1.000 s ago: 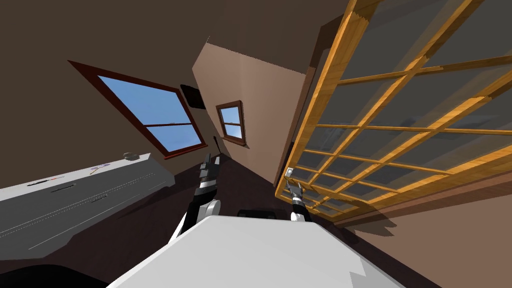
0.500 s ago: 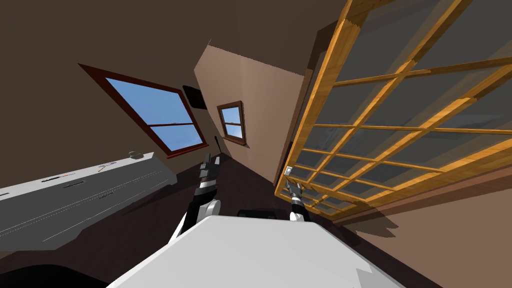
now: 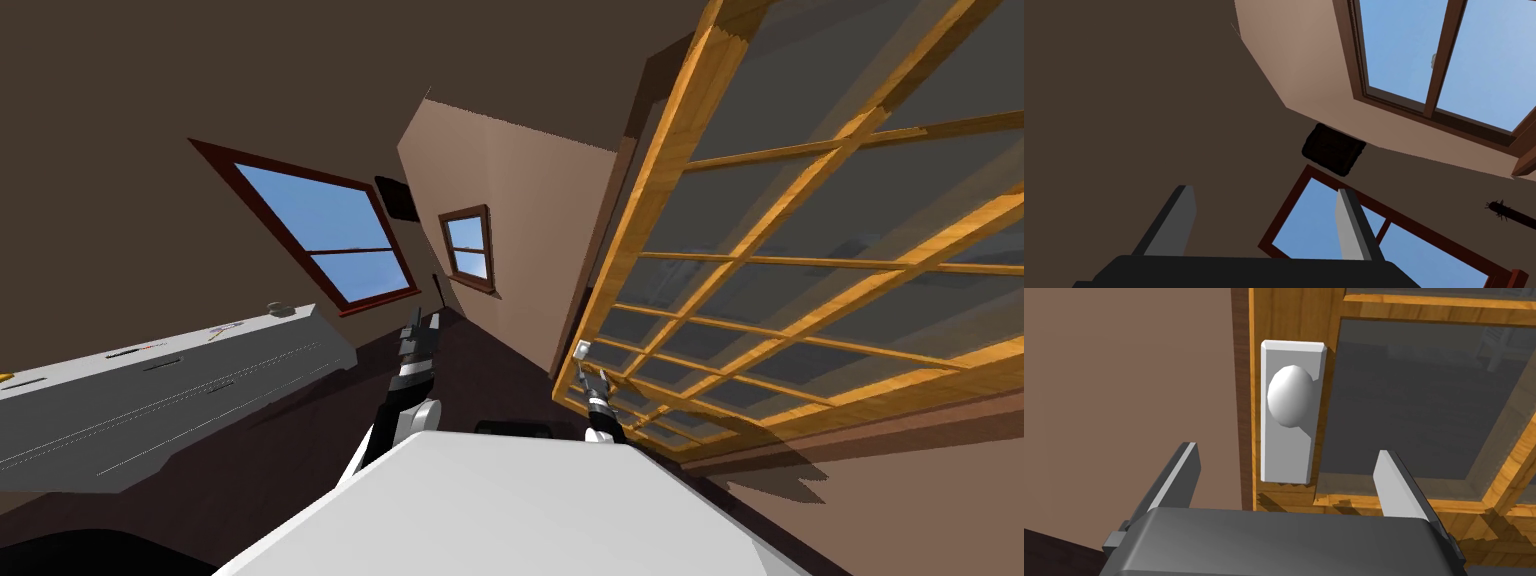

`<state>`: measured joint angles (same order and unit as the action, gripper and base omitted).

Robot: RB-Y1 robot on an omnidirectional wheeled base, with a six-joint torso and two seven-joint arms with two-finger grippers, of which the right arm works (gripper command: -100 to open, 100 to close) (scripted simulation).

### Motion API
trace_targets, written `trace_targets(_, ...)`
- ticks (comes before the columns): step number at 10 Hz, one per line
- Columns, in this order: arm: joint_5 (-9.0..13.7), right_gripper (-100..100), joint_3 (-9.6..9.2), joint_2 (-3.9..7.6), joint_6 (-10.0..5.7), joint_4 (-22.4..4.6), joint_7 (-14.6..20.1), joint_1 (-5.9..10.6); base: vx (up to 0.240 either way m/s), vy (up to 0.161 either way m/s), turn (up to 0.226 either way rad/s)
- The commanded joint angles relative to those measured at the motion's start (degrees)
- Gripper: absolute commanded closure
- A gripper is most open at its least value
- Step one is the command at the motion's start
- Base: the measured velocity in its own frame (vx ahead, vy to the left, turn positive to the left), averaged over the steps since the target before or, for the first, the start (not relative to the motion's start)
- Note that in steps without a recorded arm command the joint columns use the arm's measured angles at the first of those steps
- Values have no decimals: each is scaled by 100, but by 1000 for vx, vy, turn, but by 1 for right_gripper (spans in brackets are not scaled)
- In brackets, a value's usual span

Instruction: Pull the door open

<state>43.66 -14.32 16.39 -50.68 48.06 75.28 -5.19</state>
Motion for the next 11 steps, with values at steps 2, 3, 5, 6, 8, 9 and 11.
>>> trace_targets(2,27,-100,20,136,-111,-213,224,22,127,-2,50)
trace_targets(3,52,-100,43,222,-151,-267,330,-9,159,6,132)
trace_targets(5,96,-100,84,373,-223,-360,514,-63,177,-21,109)
trace_targets(6,117,-100,103,443,-256,-403,600,-88,212,-18,81)
trace_targets(8,102,100,90,392,-229,-379,529,-69,41,-5,-4)
trace_targets(9,102,100,90,392,-229,-379,529,-69,-41,-3,-13)
trace_targets(11,102,100,90,392,-229,-379,529,-69,-22,1,14)
